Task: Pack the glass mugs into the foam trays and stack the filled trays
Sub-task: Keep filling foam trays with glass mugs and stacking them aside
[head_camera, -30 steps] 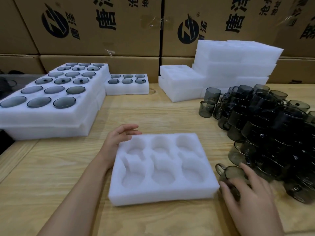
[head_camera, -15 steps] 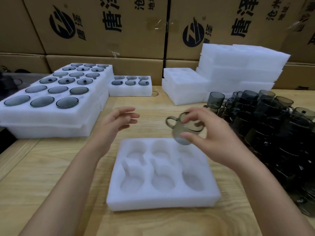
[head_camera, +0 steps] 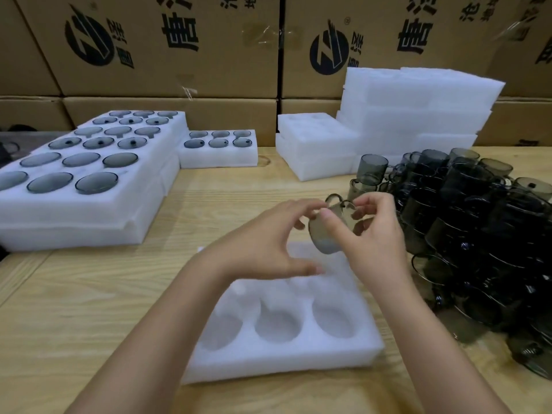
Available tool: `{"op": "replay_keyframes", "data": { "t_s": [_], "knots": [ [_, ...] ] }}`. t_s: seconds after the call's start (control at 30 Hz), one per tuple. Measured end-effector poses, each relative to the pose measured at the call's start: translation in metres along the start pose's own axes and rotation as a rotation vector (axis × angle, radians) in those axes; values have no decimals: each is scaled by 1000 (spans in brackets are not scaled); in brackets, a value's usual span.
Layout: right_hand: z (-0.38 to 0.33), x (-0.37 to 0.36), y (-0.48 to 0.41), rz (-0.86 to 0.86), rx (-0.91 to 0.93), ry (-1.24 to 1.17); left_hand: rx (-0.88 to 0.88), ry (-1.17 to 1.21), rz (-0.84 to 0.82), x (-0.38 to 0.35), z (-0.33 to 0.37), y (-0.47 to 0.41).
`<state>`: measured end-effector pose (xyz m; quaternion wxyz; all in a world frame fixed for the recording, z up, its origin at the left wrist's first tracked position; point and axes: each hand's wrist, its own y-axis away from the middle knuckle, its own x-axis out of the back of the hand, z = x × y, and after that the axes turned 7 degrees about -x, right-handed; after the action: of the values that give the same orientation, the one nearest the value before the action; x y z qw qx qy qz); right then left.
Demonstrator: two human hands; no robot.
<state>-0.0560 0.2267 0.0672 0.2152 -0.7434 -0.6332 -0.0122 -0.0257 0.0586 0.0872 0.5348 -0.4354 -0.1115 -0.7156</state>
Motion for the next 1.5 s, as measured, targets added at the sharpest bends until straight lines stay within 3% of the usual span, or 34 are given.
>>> {"op": "replay_keyframes", "data": {
  "t_s": [0.17, 0.27, 0.4, 0.53, 0.77, 0.97, 1.3, 1.5],
  "knots": [
    [-4, -8, 13, -185, 19, -39, 16, 68, 82, -15, 2, -8],
    [-3, 5, 5, -291, 21, -135, 82, 395, -14, -10, -3, -3],
    [7, 22, -3, -613, -42, -328, 79, 692, -59, -5, -5, 2],
    [13, 24, -4, -547, -85, -365, 22, 617, -82, -1, -7, 2],
    [16, 36, -10, -519, -124, -369, 74, 498, 123, -8, -15, -2],
    [19, 38, -10, -526, -124, -270, 75, 506, 51, -19, -16, -3],
    [21, 37, -9, -596, -157, -149, 59, 243, -22, -24, -21, 0],
    [25, 31, -9, -520, -46, 17, 69, 161, -18, -26, -24, 1]
  ]
}}
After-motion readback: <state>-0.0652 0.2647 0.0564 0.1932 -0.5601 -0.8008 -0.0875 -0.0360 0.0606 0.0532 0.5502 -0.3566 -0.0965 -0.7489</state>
